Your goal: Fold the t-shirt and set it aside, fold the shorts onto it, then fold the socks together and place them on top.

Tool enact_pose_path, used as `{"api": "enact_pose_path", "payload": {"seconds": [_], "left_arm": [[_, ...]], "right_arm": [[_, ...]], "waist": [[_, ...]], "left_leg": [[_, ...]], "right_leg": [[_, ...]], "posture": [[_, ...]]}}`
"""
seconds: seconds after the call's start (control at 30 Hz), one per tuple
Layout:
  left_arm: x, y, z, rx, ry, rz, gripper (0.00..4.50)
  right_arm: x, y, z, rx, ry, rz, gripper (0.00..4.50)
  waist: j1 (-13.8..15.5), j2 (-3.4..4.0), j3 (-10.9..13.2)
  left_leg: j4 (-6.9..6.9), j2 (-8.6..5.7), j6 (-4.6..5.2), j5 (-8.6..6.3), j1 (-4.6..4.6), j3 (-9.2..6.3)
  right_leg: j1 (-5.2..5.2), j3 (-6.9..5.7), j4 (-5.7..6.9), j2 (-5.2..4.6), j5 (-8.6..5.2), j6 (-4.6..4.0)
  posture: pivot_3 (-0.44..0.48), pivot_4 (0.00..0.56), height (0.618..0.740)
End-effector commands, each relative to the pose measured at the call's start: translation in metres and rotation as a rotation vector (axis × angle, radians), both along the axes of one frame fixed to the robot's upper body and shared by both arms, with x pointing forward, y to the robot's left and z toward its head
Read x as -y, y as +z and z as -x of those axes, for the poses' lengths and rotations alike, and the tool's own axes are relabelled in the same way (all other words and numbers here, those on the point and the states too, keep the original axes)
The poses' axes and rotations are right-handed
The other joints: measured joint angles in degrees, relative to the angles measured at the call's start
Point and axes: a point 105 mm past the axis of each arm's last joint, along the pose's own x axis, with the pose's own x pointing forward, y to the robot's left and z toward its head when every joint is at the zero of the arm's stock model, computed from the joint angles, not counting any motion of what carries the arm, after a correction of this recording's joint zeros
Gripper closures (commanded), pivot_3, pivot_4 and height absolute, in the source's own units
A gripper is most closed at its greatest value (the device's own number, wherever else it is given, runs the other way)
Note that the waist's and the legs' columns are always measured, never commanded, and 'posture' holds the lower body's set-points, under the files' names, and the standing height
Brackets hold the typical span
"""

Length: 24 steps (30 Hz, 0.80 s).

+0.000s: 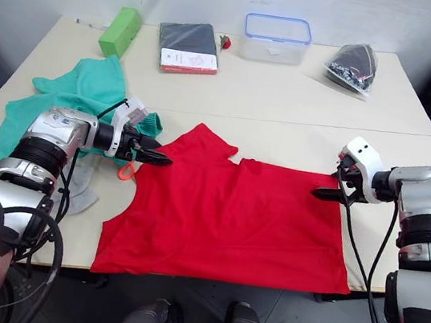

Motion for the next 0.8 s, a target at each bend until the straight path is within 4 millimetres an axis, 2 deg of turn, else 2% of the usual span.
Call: {"api": "enact_pose_path", "payload": {"seconds": [0.03,0.13,0.23,0.33,0.47,0.5,0.6,0.8], "left_arm": [[0.003,0.002,0.004,-0.016,-0.046,-0.005,0.02],[0.002,-0.001,0.009,-0.033,-0.077,-0.017,0.02],[0.002,-0.003,0.01,-0.035,-0.081,-0.021,0.02],[0.004,-0.002,0.009,-0.03,-0.08,-0.015,0.02],[0.006,-0.001,0.008,-0.024,-0.078,0.0,0.02],[0.007,-0.001,0.009,-0.025,-0.079,0.005,0.2],[0.008,0.001,0.01,-0.027,-0.086,0.022,0.84],[0.007,0.002,0.013,-0.024,-0.09,0.04,2.68]], "right_arm": [[-0.023,0.026,-0.003,0.105,0.106,0.041,0.0],[-0.036,0.035,-0.012,0.101,0.114,0.026,0.0],[-0.027,0.027,-0.021,0.071,0.085,0.127,0.0],[-0.019,0.017,-0.019,-0.045,0.063,0.15,0.0],[-0.008,0.009,-0.02,-0.106,0.02,0.205,0.0],[-0.008,0.005,-0.017,-0.147,0.023,0.205,0.0],[-0.006,0.0,-0.014,-0.196,0.018,0.216,0.56],[-0.006,-0.003,-0.018,-0.158,0.008,0.2,2.55]], "waist": [[0.0,0.0,0.0],[-0.2,0.0,0.0],[-0.2,0.0,0.0],[0.0,0.0,0.0],[-0.1,0.0,0.0],[-0.2,0.0,0.0],[-0.3,0.0,0.0],[-0.5,0.0,0.0]], "left_leg": [[0.0,0.0,0.0,0.0,0.0,0.01],[0.01,-0.01,0.0,0.0,0.0,0.02],[0.01,0.0,0.0,0.0,0.0,0.06],[0.01,-0.03,0.01,-0.01,-0.02,0.02],[0.01,-0.1,0.07,-0.03,-0.03,0.06],[0.01,-0.09,0.07,-0.03,-0.03,0.06],[0.01,-0.07,0.06,-0.01,-0.01,0.07],[0.01,-0.06,0.06,-0.01,-0.01,0.07]], "right_leg": [[0.0,0.0,0.01,0.0,0.0,0.0],[-0.01,0.0,0.02,0.0,0.0,0.0],[-0.08,0.03,0.1,0.0,0.0,-0.01],[-0.07,0.03,0.09,-0.02,0.0,-0.01],[-0.08,0.03,0.09,-0.09,0.0,0.0],[-0.08,0.03,0.11,-0.1,0.0,-0.01],[-0.08,0.03,0.17,-0.08,0.0,-0.01],[-0.09,0.03,0.17,-0.07,0.0,-0.01]], "posture": [[0.0,0.15,0.74],[0.0,0.15,0.74],[0.0,0.15,0.74],[0.0,0.15,0.74],[0.0,0.15,0.74],[0.0,0.15,0.74],[0.0,0.15,0.74],[0.0,0.15,0.74]]}}
